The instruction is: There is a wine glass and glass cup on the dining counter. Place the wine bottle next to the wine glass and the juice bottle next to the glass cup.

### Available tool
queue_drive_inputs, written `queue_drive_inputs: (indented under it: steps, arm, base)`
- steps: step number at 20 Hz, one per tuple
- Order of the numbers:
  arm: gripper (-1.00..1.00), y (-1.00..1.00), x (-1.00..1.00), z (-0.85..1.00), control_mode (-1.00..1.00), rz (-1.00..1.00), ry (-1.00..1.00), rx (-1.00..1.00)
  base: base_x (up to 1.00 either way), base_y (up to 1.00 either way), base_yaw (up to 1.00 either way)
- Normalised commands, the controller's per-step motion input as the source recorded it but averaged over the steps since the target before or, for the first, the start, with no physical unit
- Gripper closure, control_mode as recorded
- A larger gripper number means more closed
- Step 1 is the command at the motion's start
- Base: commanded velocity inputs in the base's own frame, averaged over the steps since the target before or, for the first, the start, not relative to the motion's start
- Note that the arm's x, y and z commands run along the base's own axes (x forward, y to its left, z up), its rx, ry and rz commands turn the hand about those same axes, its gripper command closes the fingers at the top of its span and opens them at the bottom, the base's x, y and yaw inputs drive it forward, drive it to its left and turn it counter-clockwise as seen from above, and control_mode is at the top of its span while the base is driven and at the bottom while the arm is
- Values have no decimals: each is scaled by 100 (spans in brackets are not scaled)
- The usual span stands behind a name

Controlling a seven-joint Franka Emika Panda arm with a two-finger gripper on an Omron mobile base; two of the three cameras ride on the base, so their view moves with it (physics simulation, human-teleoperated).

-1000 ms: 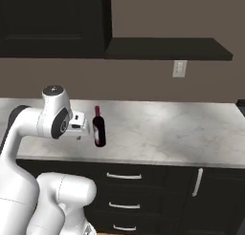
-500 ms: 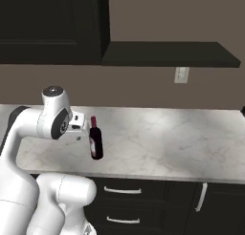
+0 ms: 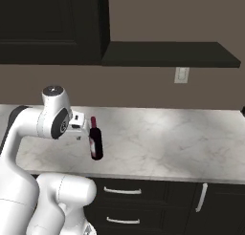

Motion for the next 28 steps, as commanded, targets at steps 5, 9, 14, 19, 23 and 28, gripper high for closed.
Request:
queue_drive_inputs:
  steps: [5,9,14,19,23,28]
  arm:
    - [-100,0,0,0,100,0,0,0]
    - [-100,0,0,0,100,0,0,0]
    - [-100,0,0,0,100,0,0,0]
    - [-100,0,0,0,-100,0,0,0]
    - [-100,0,0,0,-100,0,0,0]
    - [-100,0,0,0,-100,0,0,0]
  base:
    - [0,0,0]
    - [0,0,0]
    - [0,0,0]
    - [0,0,0]
    - [0,0,0]
    - [0,0,0]
